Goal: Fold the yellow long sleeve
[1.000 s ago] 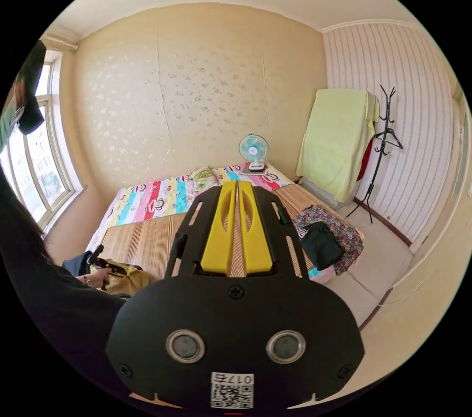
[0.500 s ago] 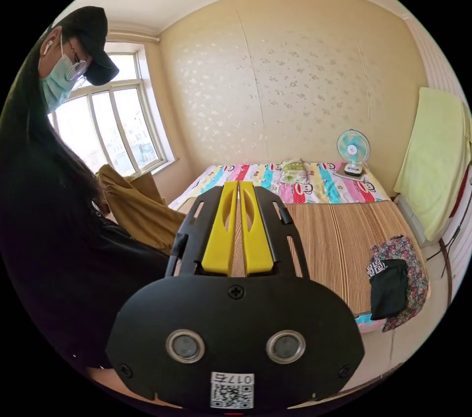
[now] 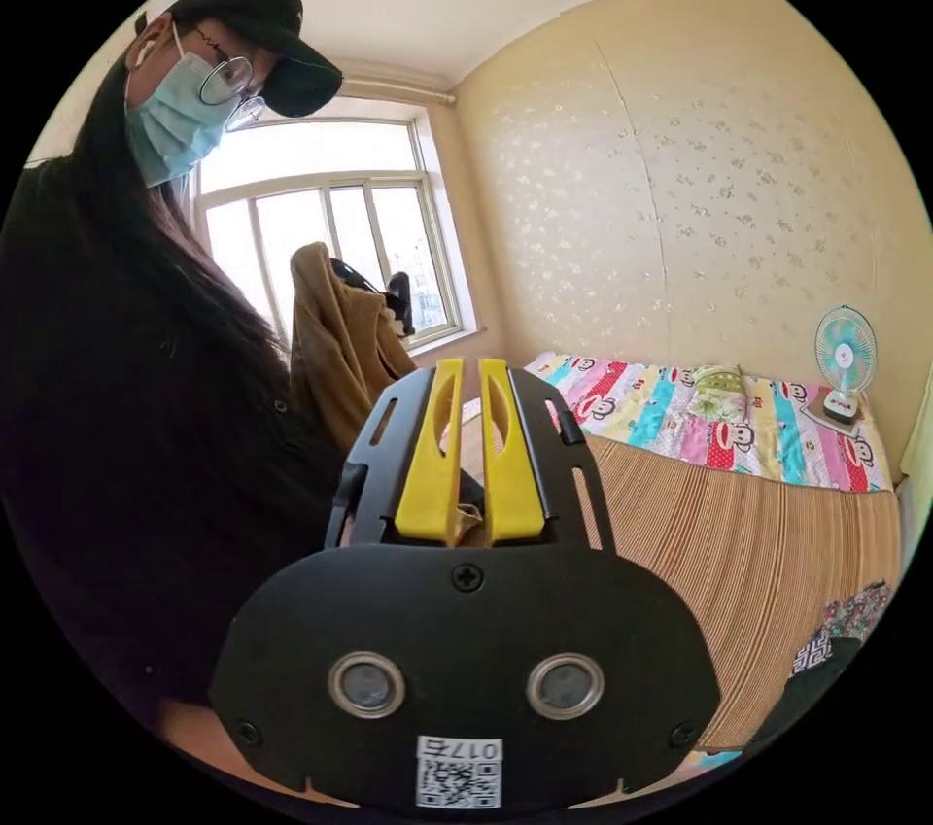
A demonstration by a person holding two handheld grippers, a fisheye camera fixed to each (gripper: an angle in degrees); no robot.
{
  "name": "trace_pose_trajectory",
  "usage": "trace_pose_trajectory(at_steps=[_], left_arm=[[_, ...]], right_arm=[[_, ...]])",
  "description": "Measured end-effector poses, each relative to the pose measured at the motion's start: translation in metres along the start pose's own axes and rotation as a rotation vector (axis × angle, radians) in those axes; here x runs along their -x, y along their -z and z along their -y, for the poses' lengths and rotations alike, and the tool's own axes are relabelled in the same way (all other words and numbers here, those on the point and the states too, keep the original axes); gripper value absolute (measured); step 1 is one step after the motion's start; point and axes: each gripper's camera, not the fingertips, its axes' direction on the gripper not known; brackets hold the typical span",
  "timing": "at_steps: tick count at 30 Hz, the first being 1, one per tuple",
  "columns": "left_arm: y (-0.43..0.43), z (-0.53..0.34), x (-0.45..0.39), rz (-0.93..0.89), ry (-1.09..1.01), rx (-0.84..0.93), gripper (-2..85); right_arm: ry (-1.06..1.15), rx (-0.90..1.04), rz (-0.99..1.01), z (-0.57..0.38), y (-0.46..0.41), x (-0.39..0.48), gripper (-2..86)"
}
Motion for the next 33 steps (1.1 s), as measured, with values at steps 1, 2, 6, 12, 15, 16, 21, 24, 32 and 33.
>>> trace_pose_trajectory(at_steps=[1, 2, 6, 12, 15, 16, 21, 24, 32, 33], left_arm=[[-0.016, -0.013, 0.027, -0.039, 0.057, 0.005, -0.4], [-0.024, -0.02, 0.041, -0.052, 0.087, 0.013, -0.4], [-0.072, -0.056, 0.115, -0.036, 0.348, 0.153, -0.6], [-0.122, -0.085, 0.153, 0.139, 0.537, 0.437, -0.9], [-0.113, -0.097, 0.159, 0.424, 0.717, 0.466, -0.8], [-0.099, -0.105, 0.161, 0.533, 0.83, 0.41, -0.7], [-0.061, -0.139, 0.152, 1.012, 1.059, 0.171, 3.2], [-0.084, -0.152, 0.172, 1.215, 1.105, 0.24, 11.9], [-0.175, -0.158, 0.258, 1.275, 0.952, 0.434, 13.5], [-0.185, -0.158, 0.268, 1.33, 0.926, 0.458, 13.6]], right_arm=[[0.006, 0.002, 0.03, 0.001, -0.007, -0.001, 6.1], [0.016, 0.009, 0.1, 0.003, -0.021, -0.002, 8.4], [-0.017, 0.084, 0.465, 0.018, -0.084, -0.003, 12.3], [-0.087, 0.038, 0.4, 0.017, -0.095, -0.013, 4.7], [-0.123, 0.035, 0.17, 0.028, -0.071, -0.023, 4.1], [-0.127, 0.027, 0.132, 0.03, -0.067, -0.024, 4.0], [-0.009, 0.138, -0.215, 0.064, -0.068, -0.007, 3.7], [0.03, 0.166, -0.305, 0.085, -0.079, 0.001, 3.7], [0.113, 0.195, -0.383, 0.138, -0.104, 0.011, 3.8], [0.1, 0.21, -0.353, 0.144, -0.11, 0.011, 3.9]])
